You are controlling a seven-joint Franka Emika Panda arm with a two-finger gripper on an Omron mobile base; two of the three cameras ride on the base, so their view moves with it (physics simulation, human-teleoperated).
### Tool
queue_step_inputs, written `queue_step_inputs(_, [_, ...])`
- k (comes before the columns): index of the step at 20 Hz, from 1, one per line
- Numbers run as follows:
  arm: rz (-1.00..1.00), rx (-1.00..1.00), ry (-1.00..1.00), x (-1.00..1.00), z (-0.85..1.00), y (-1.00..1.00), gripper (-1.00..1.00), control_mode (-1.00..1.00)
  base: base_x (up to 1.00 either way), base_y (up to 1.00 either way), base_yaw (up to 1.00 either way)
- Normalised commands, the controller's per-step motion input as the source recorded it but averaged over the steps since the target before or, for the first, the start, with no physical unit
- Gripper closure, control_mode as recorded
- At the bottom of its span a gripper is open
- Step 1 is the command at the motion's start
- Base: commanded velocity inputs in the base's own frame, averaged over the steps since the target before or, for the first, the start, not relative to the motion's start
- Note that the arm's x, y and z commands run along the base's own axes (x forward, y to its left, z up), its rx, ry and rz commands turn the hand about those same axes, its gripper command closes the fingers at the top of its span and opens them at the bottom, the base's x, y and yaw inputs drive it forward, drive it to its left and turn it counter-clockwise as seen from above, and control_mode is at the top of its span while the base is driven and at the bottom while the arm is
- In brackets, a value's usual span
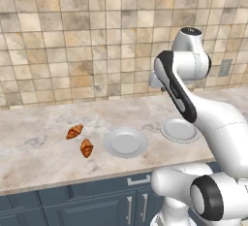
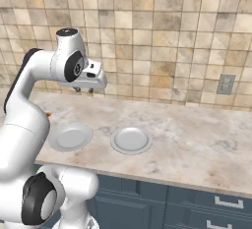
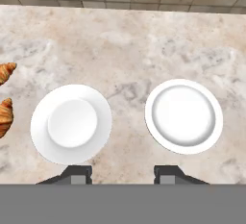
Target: Place the pastries on the plates.
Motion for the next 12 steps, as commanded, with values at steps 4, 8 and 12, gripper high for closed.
queue_step_inputs(4, [0.00, 0.00, -0.02, -0.01, -0.21, 0.00, -1.00, -1.00, 0.00, 0.00, 0.00])
queue_step_inputs(8, [0.00, -0.06, 0.00, -0.12, -0.39, 0.29, -1.00, -1.00, 0.00, 0.00, 0.00])
queue_step_inputs(12, [0.00, -0.03, 0.03, -0.12, -0.44, 0.70, -1.00, -1.00, 0.00, 0.00, 0.00])
